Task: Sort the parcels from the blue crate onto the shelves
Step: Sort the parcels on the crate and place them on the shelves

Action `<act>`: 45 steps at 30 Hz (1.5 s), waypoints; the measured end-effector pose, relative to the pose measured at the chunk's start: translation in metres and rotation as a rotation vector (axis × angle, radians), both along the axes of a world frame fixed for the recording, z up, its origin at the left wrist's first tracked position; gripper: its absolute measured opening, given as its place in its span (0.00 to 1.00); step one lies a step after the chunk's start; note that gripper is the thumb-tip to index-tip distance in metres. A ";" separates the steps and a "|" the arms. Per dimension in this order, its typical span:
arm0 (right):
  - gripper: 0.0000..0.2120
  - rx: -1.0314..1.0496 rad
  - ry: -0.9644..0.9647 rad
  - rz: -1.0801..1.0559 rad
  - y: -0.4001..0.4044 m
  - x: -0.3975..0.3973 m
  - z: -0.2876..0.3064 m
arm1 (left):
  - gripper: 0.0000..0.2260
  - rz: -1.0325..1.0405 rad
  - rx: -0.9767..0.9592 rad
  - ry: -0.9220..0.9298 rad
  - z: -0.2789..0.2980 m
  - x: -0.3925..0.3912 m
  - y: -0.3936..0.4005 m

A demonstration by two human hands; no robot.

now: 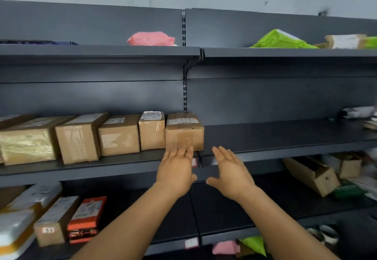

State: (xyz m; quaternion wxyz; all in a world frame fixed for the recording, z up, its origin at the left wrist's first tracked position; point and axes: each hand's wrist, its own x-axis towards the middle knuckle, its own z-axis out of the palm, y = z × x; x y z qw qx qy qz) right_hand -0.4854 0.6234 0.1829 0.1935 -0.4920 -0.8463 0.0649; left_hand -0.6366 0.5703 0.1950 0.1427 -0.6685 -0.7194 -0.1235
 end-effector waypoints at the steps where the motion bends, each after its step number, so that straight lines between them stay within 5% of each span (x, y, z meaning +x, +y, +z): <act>1: 0.44 -0.011 0.006 -0.012 -0.008 0.006 -0.003 | 0.36 -0.016 -0.008 -0.004 -0.003 0.006 -0.006; 23: 0.44 -0.191 -0.008 -0.515 -0.249 0.094 -0.100 | 0.35 -0.509 -0.188 -0.049 -0.091 0.088 -0.171; 45: 0.43 -0.302 0.043 -1.112 -0.534 0.301 -0.135 | 0.36 -1.077 -0.295 0.031 -0.142 0.338 -0.371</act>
